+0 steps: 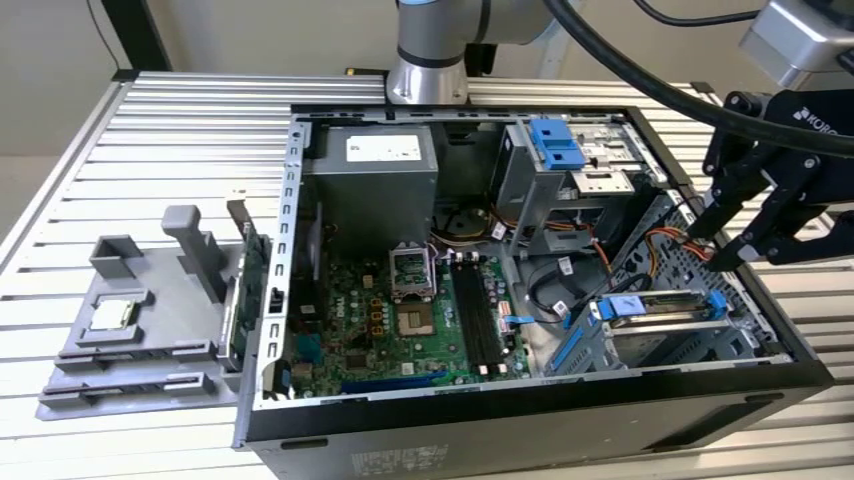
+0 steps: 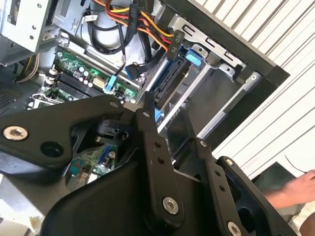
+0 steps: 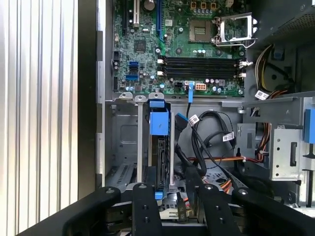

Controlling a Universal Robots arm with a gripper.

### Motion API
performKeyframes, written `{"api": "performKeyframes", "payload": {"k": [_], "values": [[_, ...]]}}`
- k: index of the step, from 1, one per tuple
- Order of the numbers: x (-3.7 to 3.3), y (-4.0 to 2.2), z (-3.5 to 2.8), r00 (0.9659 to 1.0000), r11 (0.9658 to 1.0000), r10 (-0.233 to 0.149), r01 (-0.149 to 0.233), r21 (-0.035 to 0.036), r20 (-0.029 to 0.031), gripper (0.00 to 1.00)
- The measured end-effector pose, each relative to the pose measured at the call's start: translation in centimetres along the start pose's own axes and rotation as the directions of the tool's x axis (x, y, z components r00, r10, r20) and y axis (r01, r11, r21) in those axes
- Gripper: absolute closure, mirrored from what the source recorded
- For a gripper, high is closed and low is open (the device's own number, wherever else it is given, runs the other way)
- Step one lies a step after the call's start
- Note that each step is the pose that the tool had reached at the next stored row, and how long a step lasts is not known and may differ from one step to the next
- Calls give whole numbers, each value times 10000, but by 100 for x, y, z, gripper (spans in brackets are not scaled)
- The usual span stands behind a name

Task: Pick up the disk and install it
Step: 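Insert the disk into the insertion slot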

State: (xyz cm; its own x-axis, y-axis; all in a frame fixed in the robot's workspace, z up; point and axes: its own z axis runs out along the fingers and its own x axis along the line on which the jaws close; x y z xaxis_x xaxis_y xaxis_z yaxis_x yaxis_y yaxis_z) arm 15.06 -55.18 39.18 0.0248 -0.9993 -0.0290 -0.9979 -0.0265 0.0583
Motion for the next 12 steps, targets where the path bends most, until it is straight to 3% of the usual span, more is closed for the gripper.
{"api": "performKeyframes", "payload": {"k": [8, 12], "values": [[-45, -110, 9, 10000, 10000, -6, 6, -3, -15, 0], [-47, -118, 8, 10000, 10000, -6, 6, -4, -18, 0]]}}
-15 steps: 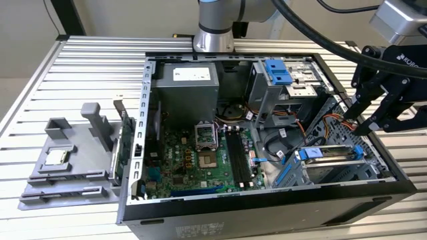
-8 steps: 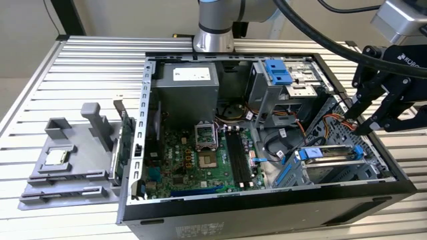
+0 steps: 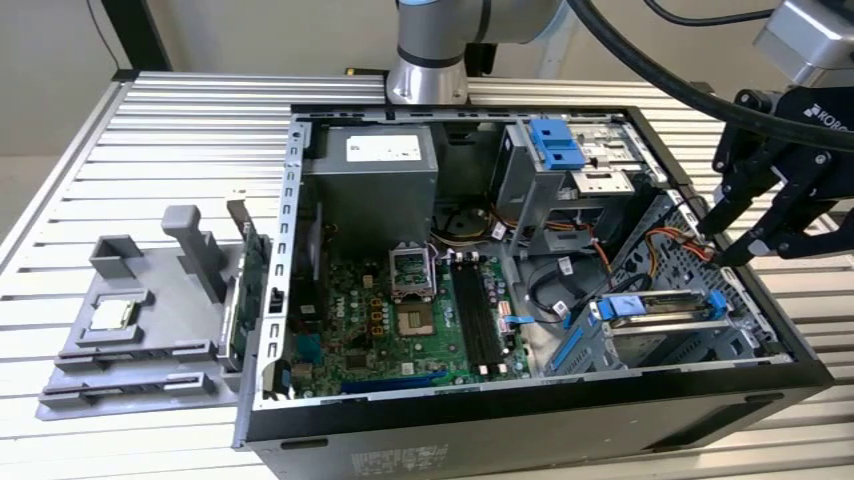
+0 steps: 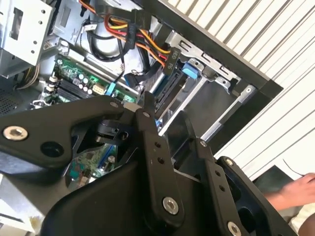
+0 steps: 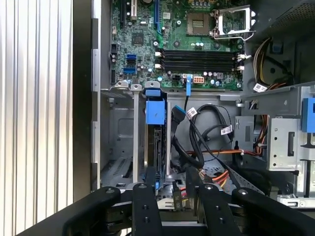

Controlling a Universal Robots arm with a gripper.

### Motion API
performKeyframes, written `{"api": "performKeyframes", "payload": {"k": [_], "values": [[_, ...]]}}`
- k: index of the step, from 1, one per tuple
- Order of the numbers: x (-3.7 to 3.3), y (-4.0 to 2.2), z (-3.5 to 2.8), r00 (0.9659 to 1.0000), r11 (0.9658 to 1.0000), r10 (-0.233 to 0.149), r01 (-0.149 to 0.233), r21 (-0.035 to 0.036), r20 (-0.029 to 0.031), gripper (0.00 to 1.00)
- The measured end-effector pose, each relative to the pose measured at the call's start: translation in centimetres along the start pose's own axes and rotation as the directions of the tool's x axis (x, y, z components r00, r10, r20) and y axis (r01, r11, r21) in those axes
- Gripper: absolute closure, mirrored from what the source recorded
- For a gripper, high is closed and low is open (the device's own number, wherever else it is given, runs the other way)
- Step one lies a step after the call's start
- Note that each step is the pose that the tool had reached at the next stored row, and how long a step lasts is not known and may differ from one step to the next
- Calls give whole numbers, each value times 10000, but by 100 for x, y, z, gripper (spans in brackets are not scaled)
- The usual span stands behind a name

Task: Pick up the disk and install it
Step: 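Insert the disk into the insertion slot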

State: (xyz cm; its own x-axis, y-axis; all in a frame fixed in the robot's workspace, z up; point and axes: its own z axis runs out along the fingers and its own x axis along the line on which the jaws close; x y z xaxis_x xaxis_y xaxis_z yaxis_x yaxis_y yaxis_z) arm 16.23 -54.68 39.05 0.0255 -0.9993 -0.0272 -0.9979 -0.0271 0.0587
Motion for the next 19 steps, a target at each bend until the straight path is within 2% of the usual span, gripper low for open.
{"api": "performKeyframes", "payload": {"k": [4, 9, 19], "values": [[-18, -8, 11, 10000, 10000, -4, 4, 0, -10, 0], [-82, -25, 48, 10000, 10000, -23, 23, -2, -70, 0], [-114, -35, 61, 10000, 10000, -50, 50, -3, -73, 0]]}}
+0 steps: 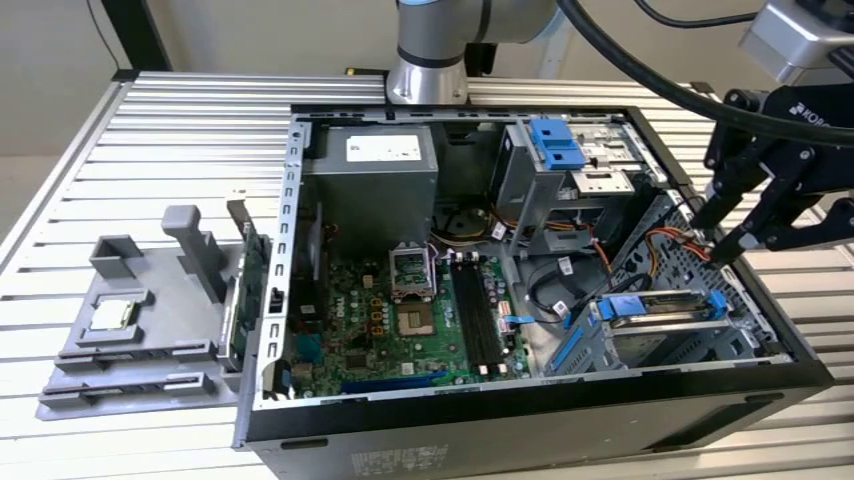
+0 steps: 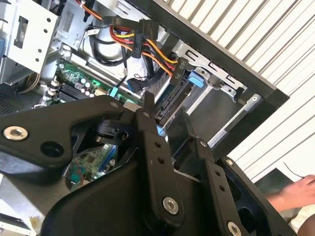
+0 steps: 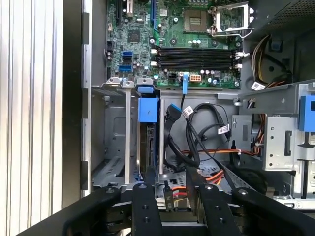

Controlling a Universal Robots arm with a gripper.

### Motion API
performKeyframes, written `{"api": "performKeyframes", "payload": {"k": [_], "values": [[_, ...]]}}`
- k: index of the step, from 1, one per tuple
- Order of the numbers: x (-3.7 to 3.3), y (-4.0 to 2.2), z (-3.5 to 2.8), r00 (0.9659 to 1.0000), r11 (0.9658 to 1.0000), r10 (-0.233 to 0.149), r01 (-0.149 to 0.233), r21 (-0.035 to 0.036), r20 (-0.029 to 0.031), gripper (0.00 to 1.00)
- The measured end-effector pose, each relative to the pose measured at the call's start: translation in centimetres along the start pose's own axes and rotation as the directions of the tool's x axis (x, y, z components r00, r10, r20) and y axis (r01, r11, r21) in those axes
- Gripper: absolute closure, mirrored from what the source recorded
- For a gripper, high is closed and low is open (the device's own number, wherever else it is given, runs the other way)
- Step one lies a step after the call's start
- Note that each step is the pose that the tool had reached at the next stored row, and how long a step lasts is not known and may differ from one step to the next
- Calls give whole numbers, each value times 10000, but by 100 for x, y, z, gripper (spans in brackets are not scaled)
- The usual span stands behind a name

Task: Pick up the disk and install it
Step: 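Insert the disk into the insertion slot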

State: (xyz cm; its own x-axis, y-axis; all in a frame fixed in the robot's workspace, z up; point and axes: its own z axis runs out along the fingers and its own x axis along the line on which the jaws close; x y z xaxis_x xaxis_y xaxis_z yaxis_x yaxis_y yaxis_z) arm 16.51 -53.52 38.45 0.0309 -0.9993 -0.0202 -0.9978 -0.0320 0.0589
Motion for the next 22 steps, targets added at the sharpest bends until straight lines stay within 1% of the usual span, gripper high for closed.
{"api": "performKeyframes", "payload": {"k": [3, 15, 18, 22], "values": [[-21, -5, 4, 10000, 10000, 0, 0, 0, 1, 0], [-22, -10, 4, 10000, 10000, -6, 6, 0, -1, 0], [-22, -36, 6, 10000, 10000, -4, 4, -5, -4, 0], [-27, -103, 18, 10000, 10000, -4, 4, -52, -6, 0]]}}
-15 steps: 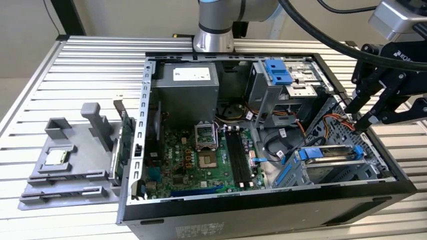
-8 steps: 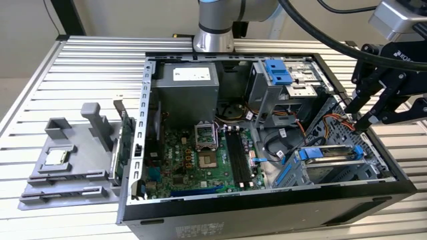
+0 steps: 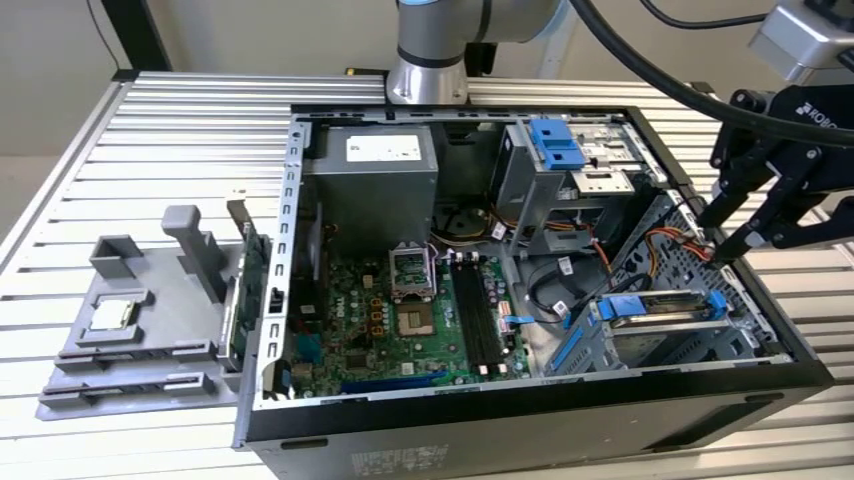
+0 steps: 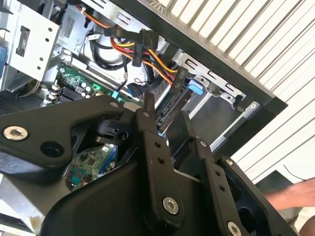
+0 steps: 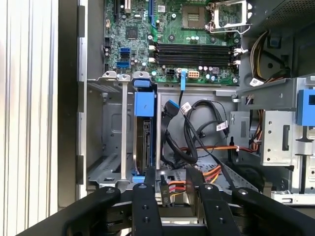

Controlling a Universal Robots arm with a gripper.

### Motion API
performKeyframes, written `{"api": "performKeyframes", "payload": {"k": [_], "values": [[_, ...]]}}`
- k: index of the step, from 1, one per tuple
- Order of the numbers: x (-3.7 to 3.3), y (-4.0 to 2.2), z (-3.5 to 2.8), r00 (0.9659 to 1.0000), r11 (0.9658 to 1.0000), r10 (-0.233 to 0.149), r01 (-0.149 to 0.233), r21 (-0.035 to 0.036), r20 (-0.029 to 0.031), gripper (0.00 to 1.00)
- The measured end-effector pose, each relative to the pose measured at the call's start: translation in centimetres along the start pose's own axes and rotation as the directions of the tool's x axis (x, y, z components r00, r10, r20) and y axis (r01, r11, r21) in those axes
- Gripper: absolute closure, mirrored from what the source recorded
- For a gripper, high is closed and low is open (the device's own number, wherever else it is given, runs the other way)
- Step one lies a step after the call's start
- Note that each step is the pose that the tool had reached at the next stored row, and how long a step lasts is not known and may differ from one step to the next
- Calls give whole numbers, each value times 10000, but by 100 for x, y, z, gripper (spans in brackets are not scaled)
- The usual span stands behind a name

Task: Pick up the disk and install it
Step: 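Insert the disk into the insertion slot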

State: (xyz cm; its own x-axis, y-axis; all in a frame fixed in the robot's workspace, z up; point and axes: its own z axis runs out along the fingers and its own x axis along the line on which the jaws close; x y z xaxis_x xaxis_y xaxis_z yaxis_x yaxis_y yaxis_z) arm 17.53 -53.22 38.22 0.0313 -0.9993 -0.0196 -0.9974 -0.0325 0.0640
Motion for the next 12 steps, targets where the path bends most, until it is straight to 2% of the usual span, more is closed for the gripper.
{"api": "performKeyframes", "payload": {"k": [2, 4, 8, 10, 12], "values": [[-2, -43, 8, 10000, 10000, 2, -2, -74, -7, 0], [-3, -73, 16, 10000, 9998, 4, -4, -189, -32, 0], [-2, -97, 27, 9999, 9988, -60, 54, -483, -118, 0], [-1, -126, 43, 9999, 9985, -99, 91, -543, -141, 0], [1, -161, 69, 9998, 9983, -134, 125, -565, -151, 0]]}}
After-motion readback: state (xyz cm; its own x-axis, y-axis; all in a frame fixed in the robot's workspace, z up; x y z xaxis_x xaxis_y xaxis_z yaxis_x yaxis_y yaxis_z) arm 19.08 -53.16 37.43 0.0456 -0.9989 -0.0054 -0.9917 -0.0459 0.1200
